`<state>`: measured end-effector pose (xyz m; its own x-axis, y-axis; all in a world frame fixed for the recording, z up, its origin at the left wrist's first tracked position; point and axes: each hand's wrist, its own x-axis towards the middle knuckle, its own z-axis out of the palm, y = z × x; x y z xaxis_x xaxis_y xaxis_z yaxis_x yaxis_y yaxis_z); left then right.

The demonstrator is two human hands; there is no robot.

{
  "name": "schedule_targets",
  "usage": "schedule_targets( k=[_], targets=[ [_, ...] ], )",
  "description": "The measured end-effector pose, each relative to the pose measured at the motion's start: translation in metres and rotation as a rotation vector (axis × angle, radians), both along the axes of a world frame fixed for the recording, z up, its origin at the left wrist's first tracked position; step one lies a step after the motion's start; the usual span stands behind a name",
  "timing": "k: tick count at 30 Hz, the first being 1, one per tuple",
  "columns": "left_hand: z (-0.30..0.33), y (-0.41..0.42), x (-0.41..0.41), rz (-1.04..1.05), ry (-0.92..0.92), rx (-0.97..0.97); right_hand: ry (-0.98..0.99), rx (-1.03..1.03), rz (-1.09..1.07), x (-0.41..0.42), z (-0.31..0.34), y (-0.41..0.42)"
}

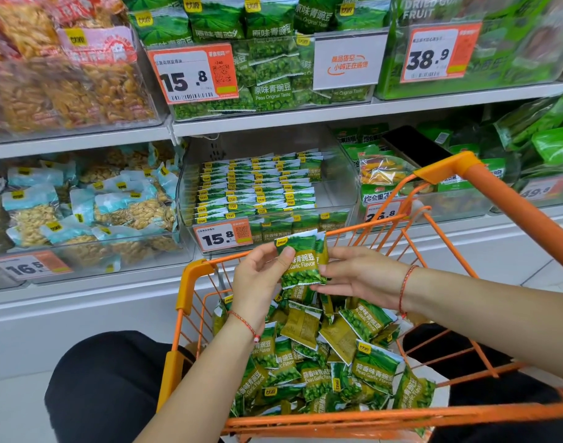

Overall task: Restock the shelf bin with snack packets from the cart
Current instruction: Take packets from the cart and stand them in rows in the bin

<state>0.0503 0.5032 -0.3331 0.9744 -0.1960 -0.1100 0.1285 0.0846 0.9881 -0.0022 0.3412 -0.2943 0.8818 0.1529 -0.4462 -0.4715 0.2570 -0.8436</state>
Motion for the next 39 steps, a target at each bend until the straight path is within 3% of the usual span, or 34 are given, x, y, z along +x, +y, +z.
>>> schedule_targets(
  k=[6, 14, 20, 25, 29, 34, 39],
  targets=[
    [0.005, -0.002, -0.006, -0.072, 0.069, 0.017, 0.043, -0.089, -0.116, 0.001, -0.001, 0.001],
    [0.005, -0.001, -0.005, -0.011, 0.031, 0.013, 0.063, -0.161, -0.085, 0.0, 0.009, 0.006],
    [0.001, -0.005, -0.009, -0.008, -0.111, 0.073, -0.118, -0.498, 0.083, -0.006, 0.006, 0.013],
    [0.001, -0.008, -0.012, -0.049, -0.167, 0.066, -0.182, -0.589, 0.05, -0.001, -0.003, 0.009],
    [0.011, 0.0, -0.001, -0.237, -0.194, 0.195, -0.177, -0.76, 0.129, 0.001, 0.002, 0.004],
    [0.042, 0.008, 0.03, -0.785, -0.151, 0.333, -0.213, -0.791, 0.334, 0.01, 0.024, -0.009],
    [0.049, 0.001, 0.076, -0.916, -0.111, 0.392, -0.163, -0.759, 0.321, 0.039, 0.041, -0.016]
  ],
)
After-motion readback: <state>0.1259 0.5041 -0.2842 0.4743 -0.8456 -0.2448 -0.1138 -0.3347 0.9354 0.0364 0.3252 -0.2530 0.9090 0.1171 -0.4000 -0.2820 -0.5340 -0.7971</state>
